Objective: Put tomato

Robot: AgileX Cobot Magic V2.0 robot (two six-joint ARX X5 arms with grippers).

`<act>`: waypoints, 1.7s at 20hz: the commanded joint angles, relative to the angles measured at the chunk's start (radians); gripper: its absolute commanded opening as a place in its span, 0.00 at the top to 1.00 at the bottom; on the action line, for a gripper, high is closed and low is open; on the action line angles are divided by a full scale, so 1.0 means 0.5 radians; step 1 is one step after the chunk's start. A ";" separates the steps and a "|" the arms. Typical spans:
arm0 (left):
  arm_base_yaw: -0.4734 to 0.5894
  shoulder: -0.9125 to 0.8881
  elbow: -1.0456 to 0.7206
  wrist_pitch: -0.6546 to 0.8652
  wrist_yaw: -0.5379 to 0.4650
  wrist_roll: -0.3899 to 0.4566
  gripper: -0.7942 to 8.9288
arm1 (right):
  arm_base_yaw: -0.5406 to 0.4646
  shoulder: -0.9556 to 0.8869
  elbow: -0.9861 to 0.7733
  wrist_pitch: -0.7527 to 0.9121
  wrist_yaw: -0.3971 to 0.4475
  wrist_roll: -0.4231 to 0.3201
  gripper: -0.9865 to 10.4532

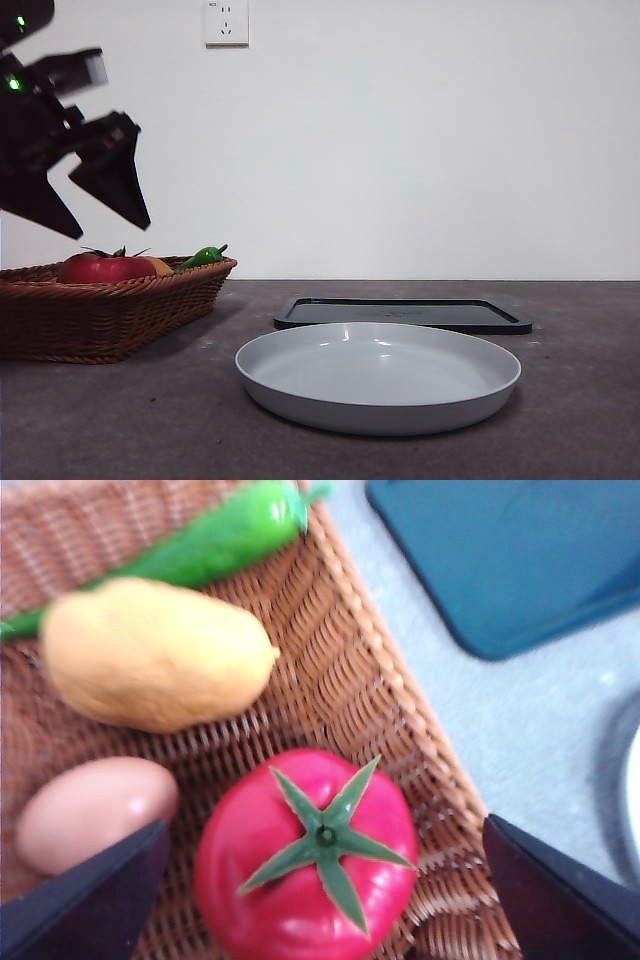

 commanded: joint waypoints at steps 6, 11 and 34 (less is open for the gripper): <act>-0.024 0.265 0.036 0.112 -0.042 0.079 0.40 | 0.011 0.015 0.040 0.014 -0.006 0.024 0.53; -0.025 0.314 0.036 0.110 -0.047 0.079 0.47 | 0.011 0.015 0.039 0.014 -0.005 0.023 0.53; -0.924 0.124 0.558 -0.295 0.318 -0.179 0.58 | 0.011 0.014 0.040 0.019 0.012 0.014 0.53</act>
